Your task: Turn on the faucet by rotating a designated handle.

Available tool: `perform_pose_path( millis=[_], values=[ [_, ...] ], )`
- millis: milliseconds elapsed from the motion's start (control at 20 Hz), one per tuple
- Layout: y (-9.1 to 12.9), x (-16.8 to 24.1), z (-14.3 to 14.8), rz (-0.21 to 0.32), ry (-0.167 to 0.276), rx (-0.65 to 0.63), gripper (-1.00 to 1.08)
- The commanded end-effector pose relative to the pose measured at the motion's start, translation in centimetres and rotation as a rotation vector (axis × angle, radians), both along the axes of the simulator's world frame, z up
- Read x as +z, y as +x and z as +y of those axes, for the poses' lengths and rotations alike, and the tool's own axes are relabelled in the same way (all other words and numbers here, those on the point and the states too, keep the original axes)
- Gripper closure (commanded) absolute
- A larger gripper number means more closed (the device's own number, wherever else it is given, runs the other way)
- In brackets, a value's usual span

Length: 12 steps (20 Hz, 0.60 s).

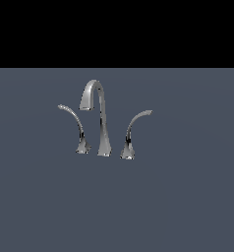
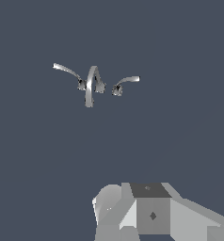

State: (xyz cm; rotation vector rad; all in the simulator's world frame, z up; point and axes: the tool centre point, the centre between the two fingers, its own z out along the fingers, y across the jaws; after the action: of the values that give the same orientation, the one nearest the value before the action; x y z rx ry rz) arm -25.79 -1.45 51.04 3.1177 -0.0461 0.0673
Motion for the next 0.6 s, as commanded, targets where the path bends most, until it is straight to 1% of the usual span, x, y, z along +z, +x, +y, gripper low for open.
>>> perform_pose_path(
  millis=[0, 300, 550],
  values=[
    [0.0, 0.0, 0.0, 0.0, 0.0, 0.0, 1.08],
    [0.3, -0.5, 0.2, 0.0, 0.001, -0.023, 1.08],
    [1.1, -1.5, 0.6, 0.001, 0.003, -0.077, 1.08]
  ],
)
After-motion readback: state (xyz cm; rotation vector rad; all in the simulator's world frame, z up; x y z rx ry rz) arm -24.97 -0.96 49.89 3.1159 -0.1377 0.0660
